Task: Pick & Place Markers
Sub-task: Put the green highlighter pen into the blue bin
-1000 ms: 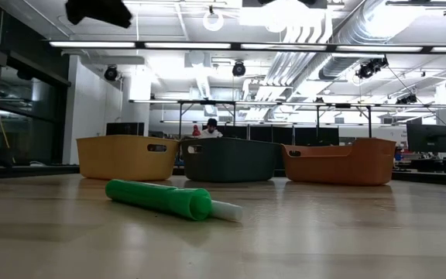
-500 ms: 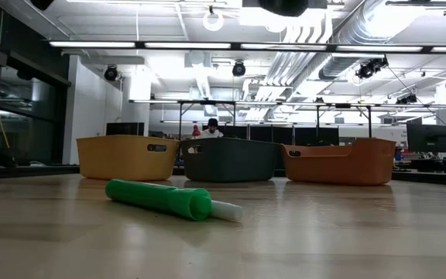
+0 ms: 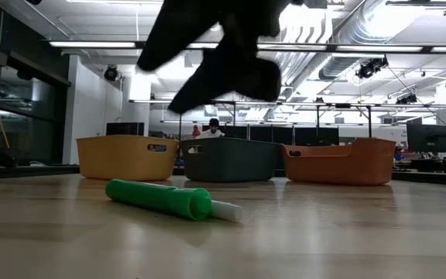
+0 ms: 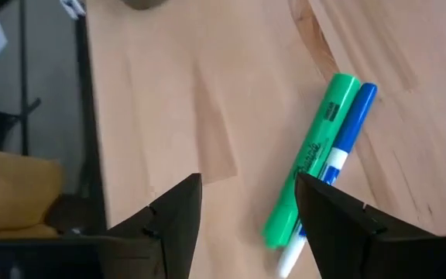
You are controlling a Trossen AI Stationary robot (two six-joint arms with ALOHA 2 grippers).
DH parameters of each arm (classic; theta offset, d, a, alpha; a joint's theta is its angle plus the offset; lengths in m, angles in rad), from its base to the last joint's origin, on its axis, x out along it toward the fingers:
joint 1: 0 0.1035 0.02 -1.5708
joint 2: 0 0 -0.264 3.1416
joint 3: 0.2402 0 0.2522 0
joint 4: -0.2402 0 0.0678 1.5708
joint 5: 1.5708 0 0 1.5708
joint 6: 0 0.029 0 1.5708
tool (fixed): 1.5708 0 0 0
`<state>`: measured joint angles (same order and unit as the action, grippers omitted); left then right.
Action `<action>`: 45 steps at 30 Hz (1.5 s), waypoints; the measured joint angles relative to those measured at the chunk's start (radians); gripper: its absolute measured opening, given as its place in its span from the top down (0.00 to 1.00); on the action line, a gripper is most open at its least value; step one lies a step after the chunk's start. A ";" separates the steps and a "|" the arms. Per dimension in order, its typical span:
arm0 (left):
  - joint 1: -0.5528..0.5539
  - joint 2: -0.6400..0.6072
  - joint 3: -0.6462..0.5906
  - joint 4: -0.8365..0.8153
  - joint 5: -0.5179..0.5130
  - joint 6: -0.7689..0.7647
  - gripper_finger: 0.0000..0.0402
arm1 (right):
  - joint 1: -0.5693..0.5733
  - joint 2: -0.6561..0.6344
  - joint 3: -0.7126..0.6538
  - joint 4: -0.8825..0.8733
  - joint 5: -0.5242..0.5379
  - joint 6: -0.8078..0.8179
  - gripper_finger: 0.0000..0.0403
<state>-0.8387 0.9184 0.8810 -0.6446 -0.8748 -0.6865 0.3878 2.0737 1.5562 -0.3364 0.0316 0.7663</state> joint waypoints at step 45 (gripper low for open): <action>0.000 0.000 0.000 -0.002 0.009 -0.003 0.77 | 0.045 0.160 0.000 0.053 0.175 0.040 0.51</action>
<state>-0.8383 0.9188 0.8810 -0.6464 -0.8654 -0.6895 0.4324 2.2333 1.5566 -0.2837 0.2069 0.8059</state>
